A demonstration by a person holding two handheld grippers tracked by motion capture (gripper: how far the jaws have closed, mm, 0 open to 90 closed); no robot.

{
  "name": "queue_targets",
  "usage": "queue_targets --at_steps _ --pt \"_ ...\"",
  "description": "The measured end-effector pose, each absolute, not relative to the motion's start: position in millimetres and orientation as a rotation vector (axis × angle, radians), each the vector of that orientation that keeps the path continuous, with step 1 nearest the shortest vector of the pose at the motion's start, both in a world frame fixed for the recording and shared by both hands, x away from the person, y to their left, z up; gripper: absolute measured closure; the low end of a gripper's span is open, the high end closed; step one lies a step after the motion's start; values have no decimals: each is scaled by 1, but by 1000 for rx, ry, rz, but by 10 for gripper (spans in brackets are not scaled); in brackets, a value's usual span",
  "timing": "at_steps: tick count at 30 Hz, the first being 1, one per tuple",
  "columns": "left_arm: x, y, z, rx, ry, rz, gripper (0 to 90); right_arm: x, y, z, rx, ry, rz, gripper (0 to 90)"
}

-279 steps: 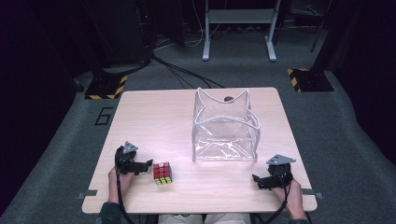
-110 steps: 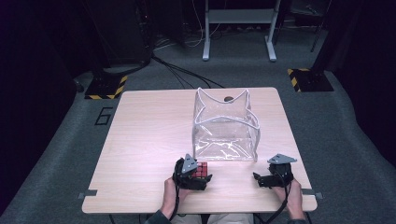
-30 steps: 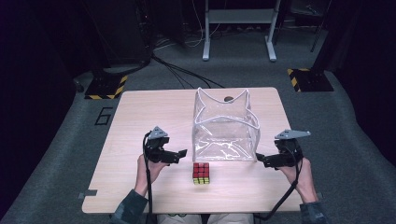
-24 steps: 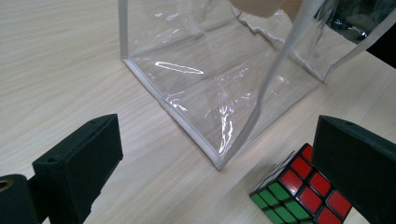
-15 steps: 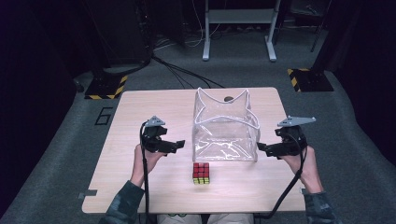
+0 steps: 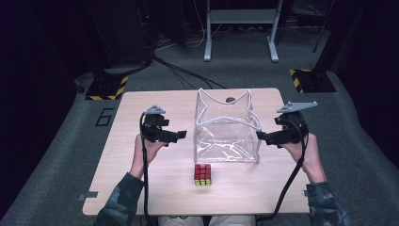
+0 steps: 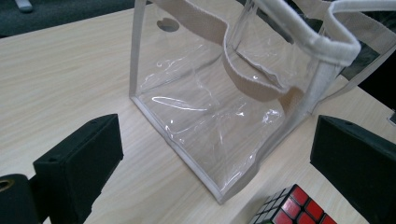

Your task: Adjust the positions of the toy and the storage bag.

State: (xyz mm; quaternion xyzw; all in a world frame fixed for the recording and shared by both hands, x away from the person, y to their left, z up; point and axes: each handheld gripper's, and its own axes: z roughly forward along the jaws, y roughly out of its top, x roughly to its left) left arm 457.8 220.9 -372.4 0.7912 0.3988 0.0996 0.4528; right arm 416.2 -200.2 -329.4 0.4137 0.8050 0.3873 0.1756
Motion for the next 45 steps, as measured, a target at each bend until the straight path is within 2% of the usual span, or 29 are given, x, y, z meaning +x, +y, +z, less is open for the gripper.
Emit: queue_targets --at_steps 18,27,41,43,45 --pt "492 208 -339 1954 981 221 26 451 -187 -306 1172 2284 1049 96" --pt "506 189 -327 1980 954 207 42 468 -175 -304 1179 2296 1012 113" --pt "531 151 -335 2071 948 161 59 492 -165 -316 1229 2318 963 130" --pt "533 148 -337 2075 946 157 78 495 -165 -319 1231 2331 944 143" --pt "536 146 -339 2080 948 150 136 498 -163 -322 1236 2333 923 153"
